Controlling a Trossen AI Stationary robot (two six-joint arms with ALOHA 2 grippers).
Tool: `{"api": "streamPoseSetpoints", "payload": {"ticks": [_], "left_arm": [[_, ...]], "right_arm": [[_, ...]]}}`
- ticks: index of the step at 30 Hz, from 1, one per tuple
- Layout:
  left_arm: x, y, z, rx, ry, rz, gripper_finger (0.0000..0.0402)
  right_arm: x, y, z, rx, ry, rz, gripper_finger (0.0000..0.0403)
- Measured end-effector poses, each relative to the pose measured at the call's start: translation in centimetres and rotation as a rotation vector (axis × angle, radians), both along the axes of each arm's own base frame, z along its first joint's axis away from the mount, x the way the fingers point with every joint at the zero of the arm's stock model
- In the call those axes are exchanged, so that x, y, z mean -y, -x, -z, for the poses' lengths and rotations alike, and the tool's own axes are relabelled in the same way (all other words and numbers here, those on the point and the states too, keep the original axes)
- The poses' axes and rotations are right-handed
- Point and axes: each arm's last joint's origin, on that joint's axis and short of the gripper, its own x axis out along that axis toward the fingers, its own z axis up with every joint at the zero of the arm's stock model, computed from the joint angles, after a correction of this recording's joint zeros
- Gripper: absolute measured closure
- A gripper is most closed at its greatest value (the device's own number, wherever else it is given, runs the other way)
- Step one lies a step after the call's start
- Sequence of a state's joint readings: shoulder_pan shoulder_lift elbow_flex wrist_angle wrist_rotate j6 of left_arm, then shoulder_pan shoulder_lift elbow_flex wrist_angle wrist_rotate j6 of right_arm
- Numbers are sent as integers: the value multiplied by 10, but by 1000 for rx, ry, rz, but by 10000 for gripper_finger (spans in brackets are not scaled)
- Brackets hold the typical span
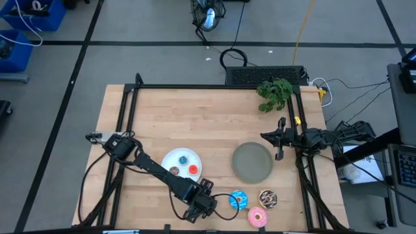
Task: Pick & Place donuts
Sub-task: Put the small white donut on the white plate
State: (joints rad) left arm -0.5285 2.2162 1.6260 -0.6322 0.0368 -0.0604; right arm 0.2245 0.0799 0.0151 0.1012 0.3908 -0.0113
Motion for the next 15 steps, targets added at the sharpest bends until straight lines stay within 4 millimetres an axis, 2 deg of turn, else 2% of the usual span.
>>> {"api": "streamPoseSetpoints", "payload": {"ticks": [5, 10, 15], "left_arm": [[0, 0, 0, -1, -1, 0, 215], [-2, 0, -3, -21, 9, -40, 248], [-3, -3, -26, -66, -13, -59, 256]], "right_arm": [[0, 0, 0, 0, 0, 0, 403], [0, 0, 0, 0, 0, 0, 403], [0, 0, 0, 0, 0, 0, 403]]}}
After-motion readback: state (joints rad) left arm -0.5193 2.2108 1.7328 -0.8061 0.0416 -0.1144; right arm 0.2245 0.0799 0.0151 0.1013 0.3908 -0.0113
